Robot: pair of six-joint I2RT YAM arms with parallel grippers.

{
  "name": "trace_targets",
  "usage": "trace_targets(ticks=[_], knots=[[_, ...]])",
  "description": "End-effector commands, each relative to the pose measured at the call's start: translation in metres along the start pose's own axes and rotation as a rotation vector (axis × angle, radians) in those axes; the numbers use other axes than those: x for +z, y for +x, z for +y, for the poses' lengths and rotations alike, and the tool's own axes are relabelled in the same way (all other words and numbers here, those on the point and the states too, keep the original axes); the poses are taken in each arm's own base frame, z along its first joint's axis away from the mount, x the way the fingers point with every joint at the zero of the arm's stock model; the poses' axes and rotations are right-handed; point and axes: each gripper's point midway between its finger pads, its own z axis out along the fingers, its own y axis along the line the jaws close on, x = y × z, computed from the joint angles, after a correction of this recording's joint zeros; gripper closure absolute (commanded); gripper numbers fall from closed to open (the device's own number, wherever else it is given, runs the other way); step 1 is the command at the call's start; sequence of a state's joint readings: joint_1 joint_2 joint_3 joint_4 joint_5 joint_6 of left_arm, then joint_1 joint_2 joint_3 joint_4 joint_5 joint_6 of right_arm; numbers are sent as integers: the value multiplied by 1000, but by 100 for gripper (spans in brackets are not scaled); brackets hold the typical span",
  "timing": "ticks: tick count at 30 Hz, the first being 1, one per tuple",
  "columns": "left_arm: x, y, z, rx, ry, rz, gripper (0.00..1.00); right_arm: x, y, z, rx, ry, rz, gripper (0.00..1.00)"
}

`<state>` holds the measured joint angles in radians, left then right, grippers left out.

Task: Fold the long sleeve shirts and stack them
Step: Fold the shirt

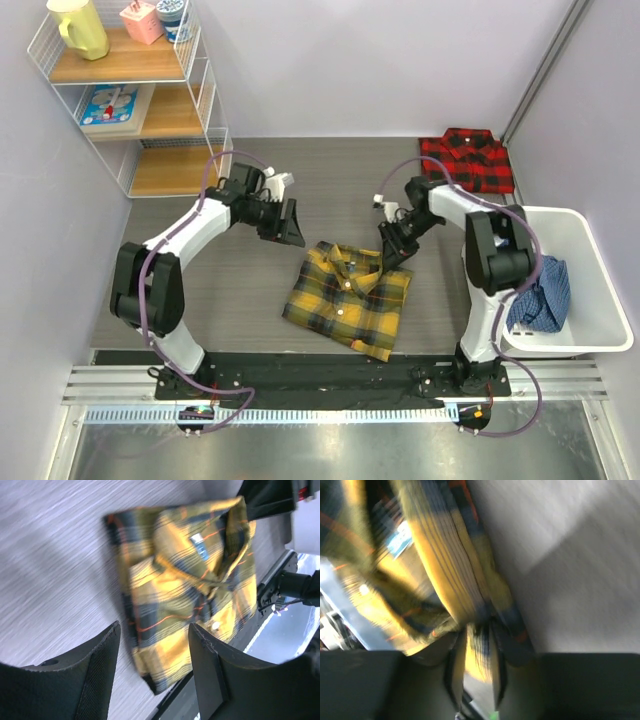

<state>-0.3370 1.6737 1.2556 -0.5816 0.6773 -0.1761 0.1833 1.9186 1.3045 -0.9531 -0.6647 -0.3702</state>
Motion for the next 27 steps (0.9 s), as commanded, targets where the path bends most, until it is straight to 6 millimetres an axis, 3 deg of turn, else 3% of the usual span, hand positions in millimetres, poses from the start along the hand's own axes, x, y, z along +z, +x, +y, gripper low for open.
trace_targets(ticks=[1, 2, 3, 4, 7, 8, 9, 11, 13, 17, 18, 21, 27], knots=[[-14, 4, 10, -32, -13, -7, 43, 23, -20, -11, -99, 13, 43, 74], [-18, 4, 14, -31, -24, -16, 43, 23, -33, -8, -129, 15, 28, 89], [-20, 7, 16, -39, -30, -16, 43, 32, -36, -10, -136, 10, 40, 95], [-25, 6, 19, -42, -40, -29, 43, 34, -53, -2, -182, 7, 20, 98], [-28, 20, 25, -53, -41, -14, 45, 46, -78, 5, -237, -11, 0, 99], [-28, 23, 25, -51, -41, -6, 45, 45, -98, 15, -287, -21, -34, 99], [-27, 30, 25, -35, -24, 9, 46, 48, -105, 14, -294, -21, -37, 99], [-25, 37, 25, -27, -8, 31, 47, 36, -126, 22, -340, -17, -68, 95], [-23, 43, 26, -6, 6, 52, 47, 17, -128, 25, -341, -5, -75, 88], [-17, 47, 33, -26, 3, 94, 47, -23, -118, 25, -310, -1, -123, 61], [-14, 48, 36, -36, 4, 103, 48, -32, -115, 19, -295, 12, -136, 58], [-9, 45, 41, -55, -7, 106, 48, -38, -103, 16, -290, 32, -130, 51], [0, 48, 46, -99, 7, 141, 49, -22, -92, 6, -226, 9, -81, 51]])
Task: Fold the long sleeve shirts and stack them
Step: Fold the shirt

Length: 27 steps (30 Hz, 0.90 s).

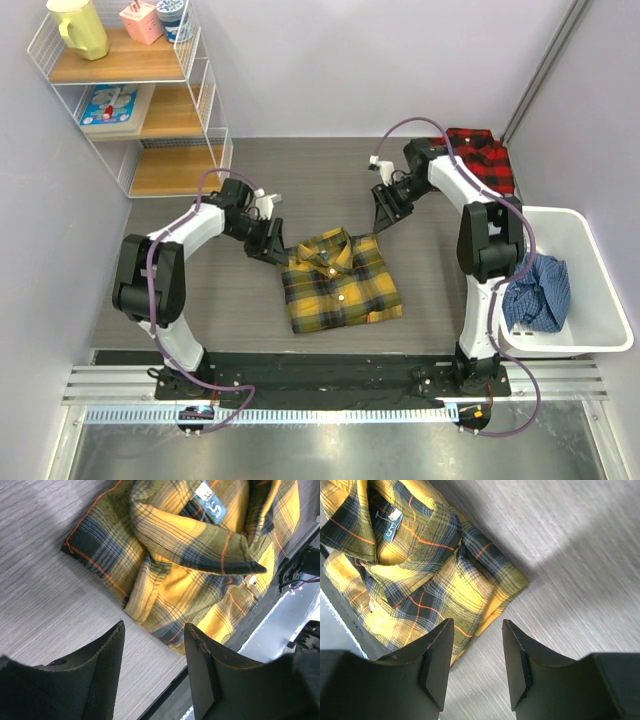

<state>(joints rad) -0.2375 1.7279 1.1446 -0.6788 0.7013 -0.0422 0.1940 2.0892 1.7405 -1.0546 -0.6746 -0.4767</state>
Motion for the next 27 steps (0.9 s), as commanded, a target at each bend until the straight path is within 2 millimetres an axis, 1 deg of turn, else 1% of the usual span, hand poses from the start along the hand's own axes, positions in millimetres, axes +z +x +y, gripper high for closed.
trace_targets(ticks=[1, 3, 6, 8, 11, 13, 17, 23, 24, 27], knots=[[3, -8, -5, -1, 46, 13, 49, 9, 7, 12, -3, -32, 39, 51], [4, -9, -6, -5, 60, 17, 49, 16, 10, 10, 12, -44, 50, 50], [6, -9, -4, -4, 61, 25, 49, 22, 8, 9, 28, -66, 48, 50], [7, -6, -2, -7, 54, 36, 48, 25, 4, 9, 39, -71, 43, 50], [9, -3, 0, -8, 53, 45, 48, 33, 5, 8, 48, -82, 53, 50], [9, -5, 0, -3, 51, 36, 48, 38, 5, 8, 48, -84, 64, 50], [11, -10, -1, -3, 63, 25, 50, 41, 6, 8, 57, -94, 68, 50], [11, -15, -3, 7, 72, 10, 53, 44, 1, 9, 67, -104, 57, 50], [10, -15, -3, 8, 73, 9, 54, 44, -1, 11, 68, -108, 53, 51], [9, -17, -4, 13, 72, 3, 56, 41, -6, 13, 66, -114, 37, 59]])
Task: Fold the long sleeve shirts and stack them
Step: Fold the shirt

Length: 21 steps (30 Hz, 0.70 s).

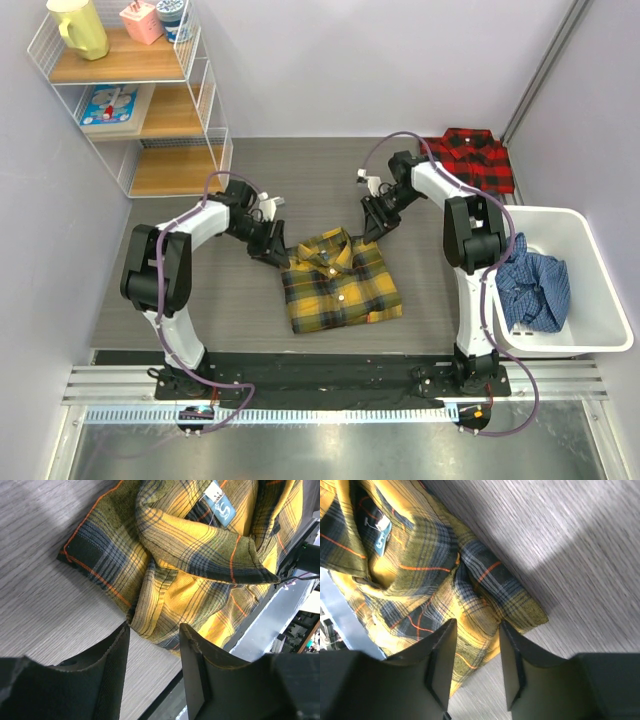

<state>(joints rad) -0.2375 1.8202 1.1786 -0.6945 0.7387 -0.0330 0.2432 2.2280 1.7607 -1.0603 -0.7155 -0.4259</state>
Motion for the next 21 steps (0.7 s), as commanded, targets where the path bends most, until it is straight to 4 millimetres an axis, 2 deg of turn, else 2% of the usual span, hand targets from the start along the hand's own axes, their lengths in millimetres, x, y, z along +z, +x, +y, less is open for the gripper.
trace_targets(ticks=[1, 4, 5, 11, 15, 17, 21], knots=[[-7, -20, -12, 56, 33, -54, 57, -10, -21, 14, -31, -23, -61, 68], [-9, -25, -14, 64, 37, -67, 69, -14, -21, 16, -40, -17, -66, 96], [-9, -26, -15, 65, 35, -72, 76, -16, -21, 16, -39, -9, -69, 99], [-23, -35, -24, 127, 24, -113, 100, -51, -22, 9, -19, 36, -138, 99], [-28, -41, -18, 191, -33, -151, 100, -73, -19, -7, -3, 76, -180, 99], [-26, -47, -8, 202, -75, -167, 100, -68, -15, -14, 3, 78, -171, 99], [-8, -60, 19, 163, -127, -148, 100, -43, -11, -26, 33, 54, -149, 99]])
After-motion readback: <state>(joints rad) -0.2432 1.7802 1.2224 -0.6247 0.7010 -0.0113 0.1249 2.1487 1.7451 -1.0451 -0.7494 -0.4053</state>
